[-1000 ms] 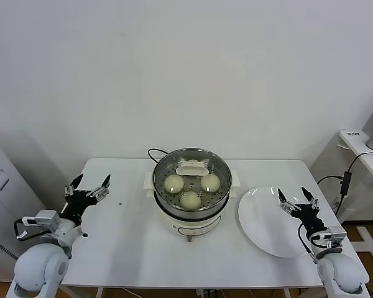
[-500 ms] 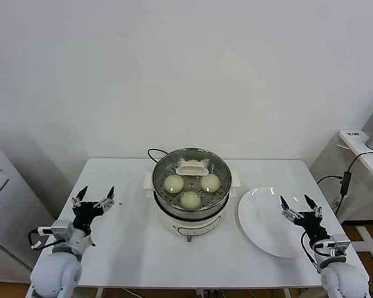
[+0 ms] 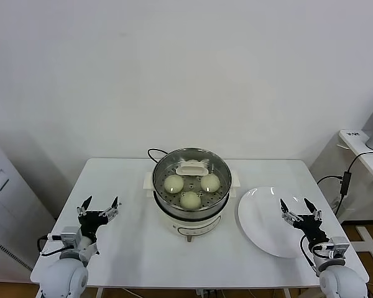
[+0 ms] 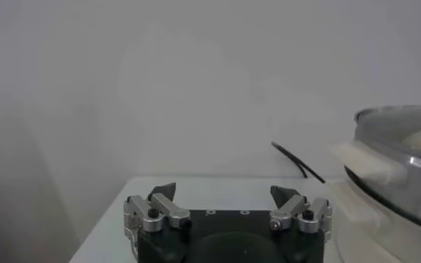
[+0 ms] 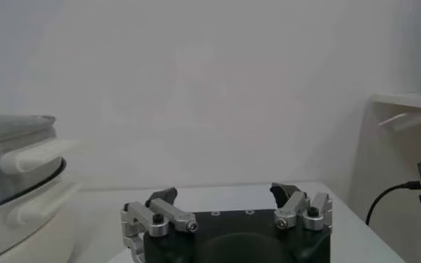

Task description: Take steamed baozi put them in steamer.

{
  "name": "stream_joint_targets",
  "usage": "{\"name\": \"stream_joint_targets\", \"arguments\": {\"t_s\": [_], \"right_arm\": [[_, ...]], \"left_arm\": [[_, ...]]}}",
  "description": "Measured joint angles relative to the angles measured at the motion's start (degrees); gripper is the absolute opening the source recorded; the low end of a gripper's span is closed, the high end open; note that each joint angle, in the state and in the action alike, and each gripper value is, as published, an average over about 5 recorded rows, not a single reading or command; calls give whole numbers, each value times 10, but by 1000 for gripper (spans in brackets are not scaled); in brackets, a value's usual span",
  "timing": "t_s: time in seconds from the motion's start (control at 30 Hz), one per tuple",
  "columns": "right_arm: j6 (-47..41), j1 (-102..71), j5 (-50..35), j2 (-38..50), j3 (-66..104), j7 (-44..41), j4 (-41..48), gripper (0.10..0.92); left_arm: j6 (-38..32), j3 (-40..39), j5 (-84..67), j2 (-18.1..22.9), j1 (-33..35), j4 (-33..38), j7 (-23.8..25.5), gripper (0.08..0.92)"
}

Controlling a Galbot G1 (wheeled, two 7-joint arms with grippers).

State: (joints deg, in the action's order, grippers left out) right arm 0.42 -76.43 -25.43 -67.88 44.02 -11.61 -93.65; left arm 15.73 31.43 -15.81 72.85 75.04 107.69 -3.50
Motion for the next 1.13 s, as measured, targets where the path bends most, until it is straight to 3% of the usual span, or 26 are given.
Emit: {"name": "stream_joint_targets", "arguments": {"t_s": [1.13], "right_arm": [[-13,5,5,-6,1,9,7,823]], "left_arm": [[9,-3,-11,-2,-5,-9,-2,823]]}}
